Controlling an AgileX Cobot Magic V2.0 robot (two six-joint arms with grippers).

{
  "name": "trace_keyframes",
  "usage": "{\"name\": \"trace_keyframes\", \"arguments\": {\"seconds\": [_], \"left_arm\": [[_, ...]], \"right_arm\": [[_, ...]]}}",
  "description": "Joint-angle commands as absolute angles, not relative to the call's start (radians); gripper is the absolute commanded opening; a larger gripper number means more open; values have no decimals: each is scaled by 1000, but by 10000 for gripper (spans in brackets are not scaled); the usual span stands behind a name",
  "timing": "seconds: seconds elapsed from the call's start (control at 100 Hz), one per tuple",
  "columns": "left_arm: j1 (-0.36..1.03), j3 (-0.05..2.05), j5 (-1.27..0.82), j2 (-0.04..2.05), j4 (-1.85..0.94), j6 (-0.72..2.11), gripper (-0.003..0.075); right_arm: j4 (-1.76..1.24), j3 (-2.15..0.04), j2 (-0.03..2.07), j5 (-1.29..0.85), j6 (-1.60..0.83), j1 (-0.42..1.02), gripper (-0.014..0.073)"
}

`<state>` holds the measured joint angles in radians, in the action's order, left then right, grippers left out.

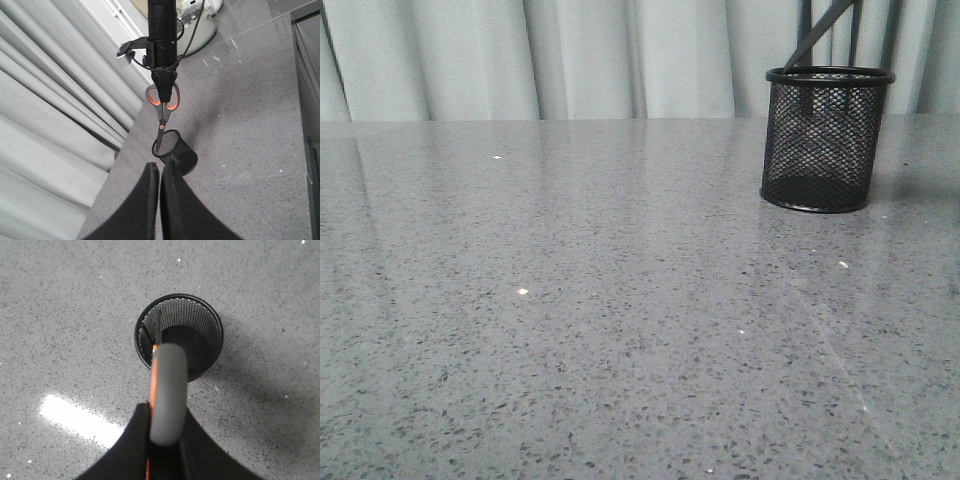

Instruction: Put scissors into bucket

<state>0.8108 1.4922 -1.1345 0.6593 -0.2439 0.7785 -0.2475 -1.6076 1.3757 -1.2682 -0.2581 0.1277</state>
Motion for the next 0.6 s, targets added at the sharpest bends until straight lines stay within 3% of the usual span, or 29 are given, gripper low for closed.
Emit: {"name": "trace_keyframes", "arguments": {"seconds": [0.0,0.48,0.59], "left_arm": [[814,1493,-1067,671,-274,766,-20],[814,1475,-1069,671,-300,766,-20],[814,1475,-1069,671,-300,766,-20]], "right_arm": [[-263,-1626,1383,-1296,-257,129,-66],[-263,-1626,1551,-1294,-257,129,-63],[-254,-1626,1556,-1287,-257,129,12]]}}
